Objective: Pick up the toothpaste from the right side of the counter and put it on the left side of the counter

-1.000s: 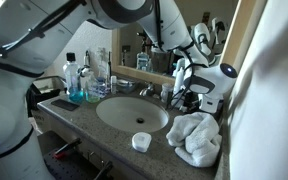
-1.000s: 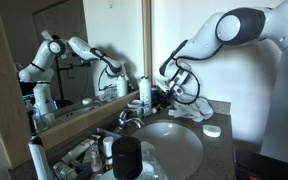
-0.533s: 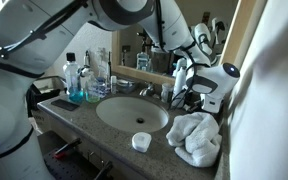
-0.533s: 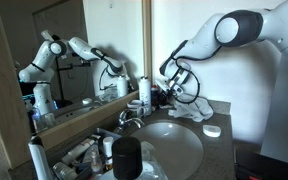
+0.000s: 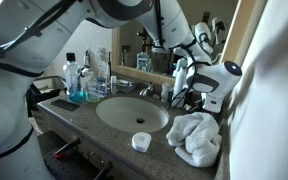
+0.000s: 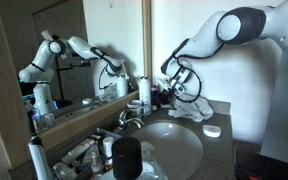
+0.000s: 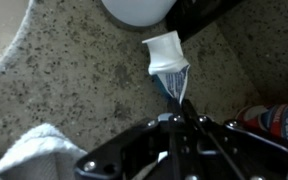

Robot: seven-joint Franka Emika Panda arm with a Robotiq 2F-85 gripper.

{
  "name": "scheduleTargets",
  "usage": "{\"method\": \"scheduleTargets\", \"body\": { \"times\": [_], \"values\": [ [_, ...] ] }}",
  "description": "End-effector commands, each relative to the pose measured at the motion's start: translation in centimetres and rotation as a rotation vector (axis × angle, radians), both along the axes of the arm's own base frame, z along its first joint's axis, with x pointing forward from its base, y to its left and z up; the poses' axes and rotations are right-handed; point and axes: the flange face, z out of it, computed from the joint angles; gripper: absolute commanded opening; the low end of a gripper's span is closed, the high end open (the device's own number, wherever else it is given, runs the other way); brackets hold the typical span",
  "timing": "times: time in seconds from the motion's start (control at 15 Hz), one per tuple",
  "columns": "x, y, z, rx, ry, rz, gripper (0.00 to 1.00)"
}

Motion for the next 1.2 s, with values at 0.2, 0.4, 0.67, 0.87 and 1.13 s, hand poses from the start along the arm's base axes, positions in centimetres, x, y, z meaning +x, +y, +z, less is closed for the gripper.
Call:
{"method": "scheduleTargets", "body": {
  "times": [0.2, 0.4, 0.67, 0.87, 1.13],
  "values": [
    [-4.3, 1.1, 4.7, -0.049, 0.043, 0.057, 0.06],
    [-5.9, 2.9, 6.8, -0.098, 0.065, 0.129, 0.06],
    [-7.9, 7.5, 10.2, -0.148, 0.036, 0.24, 0.06],
    [-9.4, 11.7, 12.7, -0.142, -0.016, 0.329, 0.07],
    [-11.1, 17.1, 14.9, -0.131, -0.062, 0.415, 0.06]
  ]
}}
